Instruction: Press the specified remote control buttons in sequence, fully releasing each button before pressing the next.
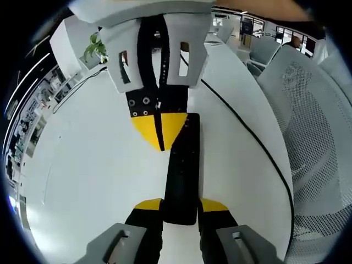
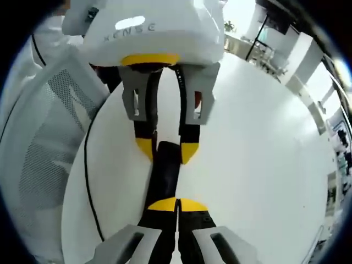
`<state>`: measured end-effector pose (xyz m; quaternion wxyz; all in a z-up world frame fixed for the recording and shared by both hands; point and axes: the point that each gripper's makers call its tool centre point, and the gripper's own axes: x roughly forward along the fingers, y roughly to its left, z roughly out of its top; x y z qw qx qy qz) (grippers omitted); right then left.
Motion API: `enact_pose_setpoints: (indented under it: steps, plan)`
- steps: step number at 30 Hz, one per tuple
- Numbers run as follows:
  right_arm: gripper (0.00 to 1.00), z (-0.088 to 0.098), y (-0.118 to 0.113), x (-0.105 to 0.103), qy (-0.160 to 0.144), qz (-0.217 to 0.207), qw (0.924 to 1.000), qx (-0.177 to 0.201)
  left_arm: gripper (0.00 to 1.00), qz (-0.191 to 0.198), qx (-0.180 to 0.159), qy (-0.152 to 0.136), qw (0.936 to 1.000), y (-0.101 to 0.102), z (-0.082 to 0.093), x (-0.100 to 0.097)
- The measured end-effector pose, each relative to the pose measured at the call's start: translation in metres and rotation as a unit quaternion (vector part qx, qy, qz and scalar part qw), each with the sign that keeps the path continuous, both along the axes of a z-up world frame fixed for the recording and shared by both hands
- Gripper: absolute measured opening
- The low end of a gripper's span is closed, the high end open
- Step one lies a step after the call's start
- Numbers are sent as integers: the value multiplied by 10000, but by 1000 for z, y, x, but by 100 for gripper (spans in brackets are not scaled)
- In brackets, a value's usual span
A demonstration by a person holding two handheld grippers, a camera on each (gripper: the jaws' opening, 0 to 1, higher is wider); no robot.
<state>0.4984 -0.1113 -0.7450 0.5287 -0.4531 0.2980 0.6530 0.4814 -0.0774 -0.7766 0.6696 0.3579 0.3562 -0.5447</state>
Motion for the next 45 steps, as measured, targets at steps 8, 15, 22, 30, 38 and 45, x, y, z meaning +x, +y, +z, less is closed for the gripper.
enact_pose_setpoints:
  steps: [8,15,22,30,38,45]
  plan:
    - [0,16,0,4,-135,-6,9999,90,23,-17,34,8,10000,0,0,0]
    - [0,14,-1,0,-162,14,9998,60,23,-11,41,8,10000,0,0,0]
    - [0,18,-2,-2,-205,2,9998,78,23,-16,56,8,10000,-1,0,0]
    - [0,21,-4,-3,-188,-73,9998,81,23,-23,62,6,10000,-1,-1,-1]
    - [0,12,-4,-8,-69,-97,9999,-9,23,-24,56,-7,10000,-1,-1,0]
    - [0,3,-3,-12,2,-41,10000,-79,23,-20,29,-9,10000,0,-1,0]
